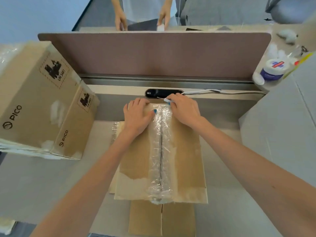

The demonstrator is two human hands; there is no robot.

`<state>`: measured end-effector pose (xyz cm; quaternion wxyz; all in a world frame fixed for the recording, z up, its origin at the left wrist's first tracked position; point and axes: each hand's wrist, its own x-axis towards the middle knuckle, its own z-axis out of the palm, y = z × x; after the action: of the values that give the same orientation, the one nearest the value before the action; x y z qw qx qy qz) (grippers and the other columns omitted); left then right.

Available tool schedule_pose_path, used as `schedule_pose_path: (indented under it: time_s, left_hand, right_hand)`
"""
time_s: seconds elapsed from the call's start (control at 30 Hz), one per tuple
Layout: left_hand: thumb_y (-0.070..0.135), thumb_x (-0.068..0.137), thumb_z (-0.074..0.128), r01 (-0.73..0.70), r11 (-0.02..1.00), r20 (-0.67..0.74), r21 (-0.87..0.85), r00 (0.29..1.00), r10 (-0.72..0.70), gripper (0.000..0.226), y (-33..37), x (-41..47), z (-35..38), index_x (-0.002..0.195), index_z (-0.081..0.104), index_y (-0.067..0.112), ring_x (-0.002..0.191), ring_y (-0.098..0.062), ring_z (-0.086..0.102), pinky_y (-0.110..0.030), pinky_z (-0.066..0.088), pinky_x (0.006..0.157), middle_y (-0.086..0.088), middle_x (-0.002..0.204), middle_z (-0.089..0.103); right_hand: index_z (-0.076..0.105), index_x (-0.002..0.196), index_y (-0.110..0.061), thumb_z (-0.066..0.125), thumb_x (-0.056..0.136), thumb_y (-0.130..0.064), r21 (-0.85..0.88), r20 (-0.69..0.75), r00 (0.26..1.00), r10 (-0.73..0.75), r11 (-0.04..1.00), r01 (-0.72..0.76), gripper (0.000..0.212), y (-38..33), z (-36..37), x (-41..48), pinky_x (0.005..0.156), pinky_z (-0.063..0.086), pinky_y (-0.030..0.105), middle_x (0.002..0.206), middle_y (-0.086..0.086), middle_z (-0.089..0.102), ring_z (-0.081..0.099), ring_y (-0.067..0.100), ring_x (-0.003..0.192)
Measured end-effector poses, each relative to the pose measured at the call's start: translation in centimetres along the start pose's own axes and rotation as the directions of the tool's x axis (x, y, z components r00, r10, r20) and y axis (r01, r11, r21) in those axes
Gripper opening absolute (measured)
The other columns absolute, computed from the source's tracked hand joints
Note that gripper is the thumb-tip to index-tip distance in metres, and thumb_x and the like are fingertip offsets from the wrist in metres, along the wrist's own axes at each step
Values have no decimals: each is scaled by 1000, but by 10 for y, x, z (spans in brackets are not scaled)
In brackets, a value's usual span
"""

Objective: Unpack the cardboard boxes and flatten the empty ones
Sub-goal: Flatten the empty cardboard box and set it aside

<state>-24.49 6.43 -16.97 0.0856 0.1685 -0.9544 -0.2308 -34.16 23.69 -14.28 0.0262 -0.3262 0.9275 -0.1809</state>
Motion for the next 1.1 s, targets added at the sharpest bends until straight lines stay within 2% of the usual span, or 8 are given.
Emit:
schedule_pose_path:
  time_s: [0.1, 0.27, 0.43, 0.6, 0.7, 0.8, 1.0, 1.1]
  left_hand:
    - [55, 82, 52, -29, 999, -1, -34, 1000, 29, 41, -2, -7, -1, 108, 59, 25, 105, -15, 48, -39, 30, 101, 11, 110, 56]
    - [59, 78, 51, -90, 993, 35, -78, 995, 93, 42, -7, -25, -4, 104, 59, 28, 101, -12, 47, -31, 27, 92, 15, 106, 55]
    - [61, 76, 51, -68, 989, 64, -132, 995, 77, 40, -7, -28, -10, 103, 58, 32, 103, -11, 47, -35, 32, 90, 17, 108, 56]
    - [51, 77, 61, -66, 987, 65, -148, 995, 76, 31, -5, -31, -12, 101, 58, 32, 101, -12, 48, -38, 34, 92, 16, 105, 56]
    - [47, 78, 64, -75, 987, 61, -143, 995, 84, 29, -6, -34, -11, 101, 58, 31, 100, -12, 47, -38, 36, 92, 16, 104, 57]
    - [46, 79, 64, -87, 987, 61, -134, 993, 96, 29, -8, -35, -8, 102, 58, 31, 100, -12, 47, -37, 35, 92, 15, 106, 55]
    - [45, 79, 65, -108, 988, 49, -111, 992, 114, 28, -8, -34, -8, 102, 57, 30, 97, -12, 48, -36, 35, 88, 16, 106, 53]
    - [44, 78, 65, -119, 987, 57, -107, 991, 125, 28, -8, -35, -8, 101, 57, 31, 94, -11, 46, -38, 36, 87, 17, 104, 54]
  right_hand:
    - [62, 117, -21, 36, 100, -23, 33, 105, 994, 10, 999, -13, 31, 3, -5, 3, 79, 50, 38, 108, 0, 64, 61, 25, 93]
    - [66, 98, -21, 38, 95, -22, -40, 304, 953, -5, 999, 18, 28, 8, -21, 4, 66, 37, 30, 90, 1, 62, 55, 25, 80]
    - [45, 61, -23, 38, 91, -15, 90, 454, 887, -77, 995, 40, 32, 20, -36, 15, 56, 34, 29, 70, -5, 59, 49, 21, 70]
    - [51, 75, -31, 34, 101, -15, 78, 578, 803, -142, 990, 119, 34, 20, -43, 21, 73, 43, 34, 80, -8, 63, 54, 15, 80]
    - [58, 100, -23, 32, 102, -14, 65, 577, 804, -147, 989, 134, 28, 16, -39, 23, 73, 41, 33, 88, -4, 58, 52, 19, 85]
    - [59, 109, -21, 34, 102, -13, 56, 550, 819, -165, 985, 161, 28, 13, -34, 23, 68, 36, 29, 94, -2, 55, 51, 21, 86]
    - [60, 106, -25, 34, 100, -12, 23, 509, 833, -215, 971, 237, 30, 8, -25, 24, 86, 30, 34, 95, -2, 56, 47, 22, 86]
    - [63, 99, -20, 36, 95, -8, -36, 477, 834, -278, 942, 334, 29, 5, -22, 25, 82, 27, 33, 81, -2, 58, 44, 19, 76]
